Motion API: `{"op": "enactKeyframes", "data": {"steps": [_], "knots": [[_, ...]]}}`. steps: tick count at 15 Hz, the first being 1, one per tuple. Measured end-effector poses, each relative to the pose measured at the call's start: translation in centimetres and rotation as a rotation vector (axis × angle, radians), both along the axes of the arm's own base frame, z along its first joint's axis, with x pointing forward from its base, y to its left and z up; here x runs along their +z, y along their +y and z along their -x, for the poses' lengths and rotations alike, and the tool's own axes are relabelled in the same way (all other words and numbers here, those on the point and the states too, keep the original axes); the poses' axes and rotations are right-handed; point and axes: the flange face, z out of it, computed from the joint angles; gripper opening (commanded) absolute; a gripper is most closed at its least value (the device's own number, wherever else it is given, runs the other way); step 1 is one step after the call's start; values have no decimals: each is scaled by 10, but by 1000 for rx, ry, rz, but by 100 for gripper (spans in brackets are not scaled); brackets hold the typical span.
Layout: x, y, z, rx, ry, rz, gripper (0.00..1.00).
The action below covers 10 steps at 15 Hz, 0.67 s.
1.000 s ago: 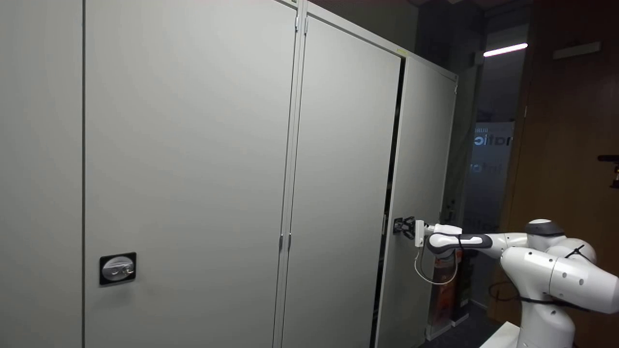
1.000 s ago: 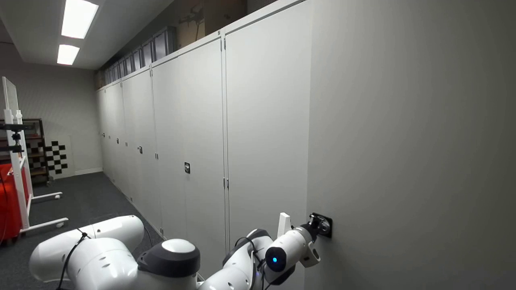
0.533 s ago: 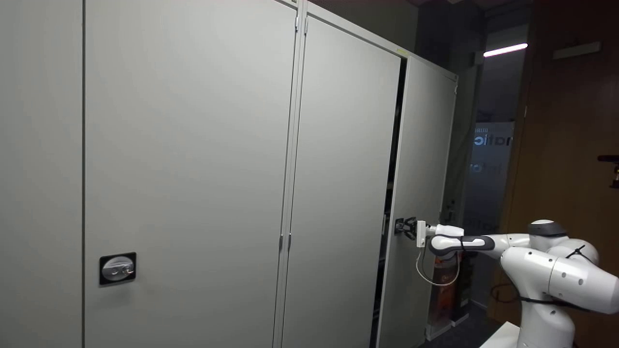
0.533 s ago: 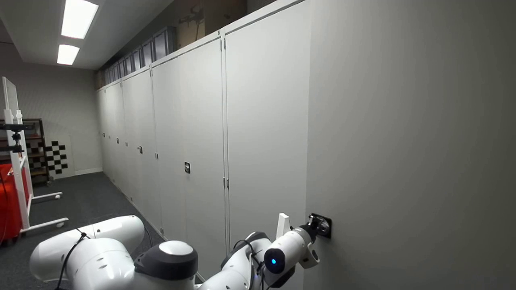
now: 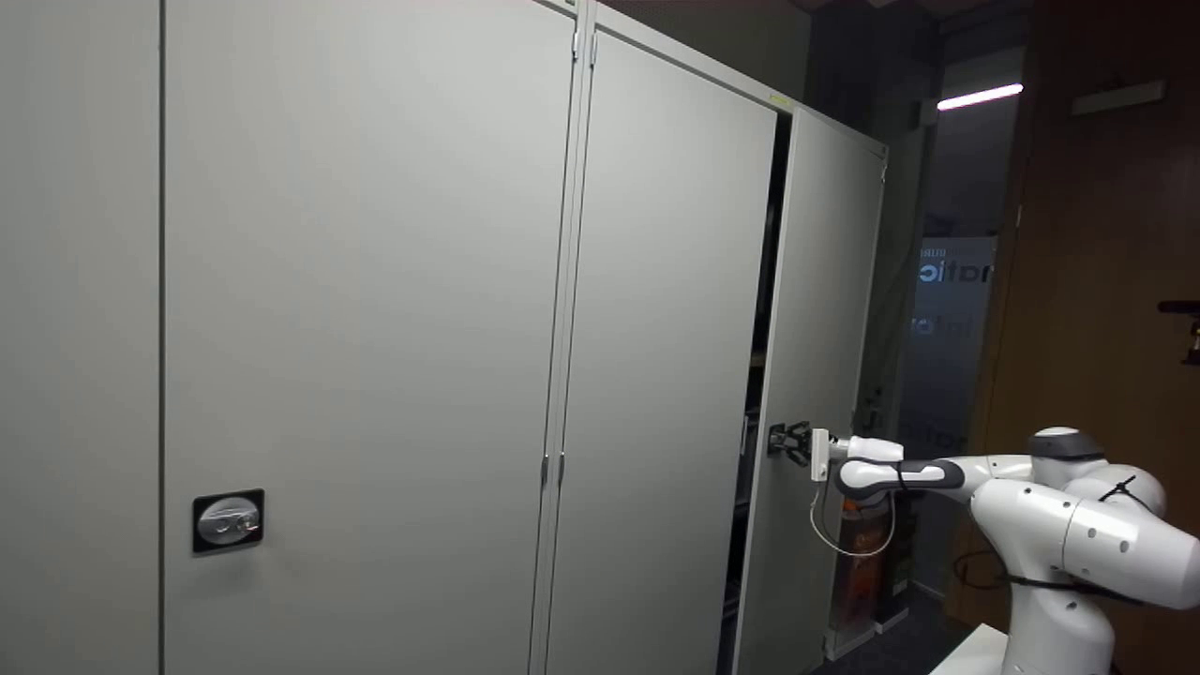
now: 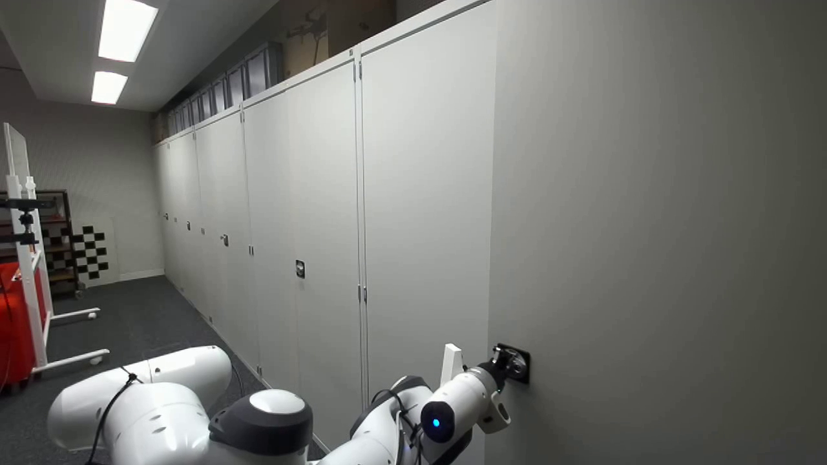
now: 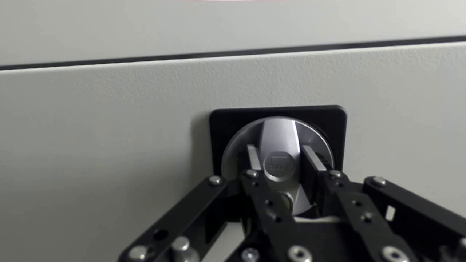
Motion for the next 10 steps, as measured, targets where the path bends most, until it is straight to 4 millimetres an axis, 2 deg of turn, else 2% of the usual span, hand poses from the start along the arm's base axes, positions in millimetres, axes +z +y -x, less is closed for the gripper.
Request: {"op": "enactKeyframes", "data": {"steps": [10], "knots": [[0, -1, 6, 4, -3, 9, 8]]}}
